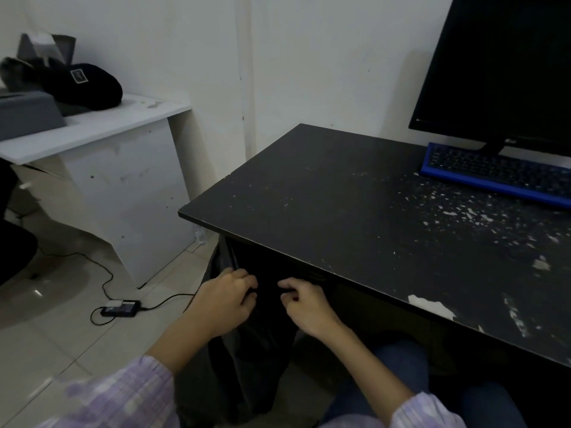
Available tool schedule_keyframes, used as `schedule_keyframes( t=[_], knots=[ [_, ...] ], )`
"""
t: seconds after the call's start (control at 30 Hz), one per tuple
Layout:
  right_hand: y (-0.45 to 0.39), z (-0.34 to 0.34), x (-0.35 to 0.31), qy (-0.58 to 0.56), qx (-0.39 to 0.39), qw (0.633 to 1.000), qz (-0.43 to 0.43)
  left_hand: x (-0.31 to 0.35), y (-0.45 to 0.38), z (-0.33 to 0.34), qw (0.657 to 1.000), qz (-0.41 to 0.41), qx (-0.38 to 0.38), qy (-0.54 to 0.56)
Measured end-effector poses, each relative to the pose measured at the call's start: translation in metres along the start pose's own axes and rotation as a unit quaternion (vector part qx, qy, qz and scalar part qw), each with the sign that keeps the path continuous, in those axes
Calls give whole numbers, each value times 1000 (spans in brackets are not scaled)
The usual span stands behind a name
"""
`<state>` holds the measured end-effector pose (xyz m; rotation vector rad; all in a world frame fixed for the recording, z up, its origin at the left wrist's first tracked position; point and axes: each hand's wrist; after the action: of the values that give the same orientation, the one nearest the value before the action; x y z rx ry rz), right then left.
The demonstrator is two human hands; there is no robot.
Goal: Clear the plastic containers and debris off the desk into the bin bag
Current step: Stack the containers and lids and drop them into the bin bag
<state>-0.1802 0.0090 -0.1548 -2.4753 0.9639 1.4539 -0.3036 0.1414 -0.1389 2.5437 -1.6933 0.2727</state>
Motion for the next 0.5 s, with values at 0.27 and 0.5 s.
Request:
schedule_keyframes(
  t=[0.27,0.5],
  knots=[
    [68,-50,-17,62,112,988,-84,54,-2,-39,986,57,121,97],
    [119,-120,-11,98,241,962,-81,135,-28,-67,968,138,149,148]
  ],
)
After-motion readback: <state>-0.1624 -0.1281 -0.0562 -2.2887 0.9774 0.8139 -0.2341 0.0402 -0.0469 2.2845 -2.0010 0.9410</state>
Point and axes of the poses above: each hand's wrist, its own y-axis away from the middle knuckle, its own z-axis out of the palm, x = y × z, and after that the axes turned 1 degree about y, right-handed
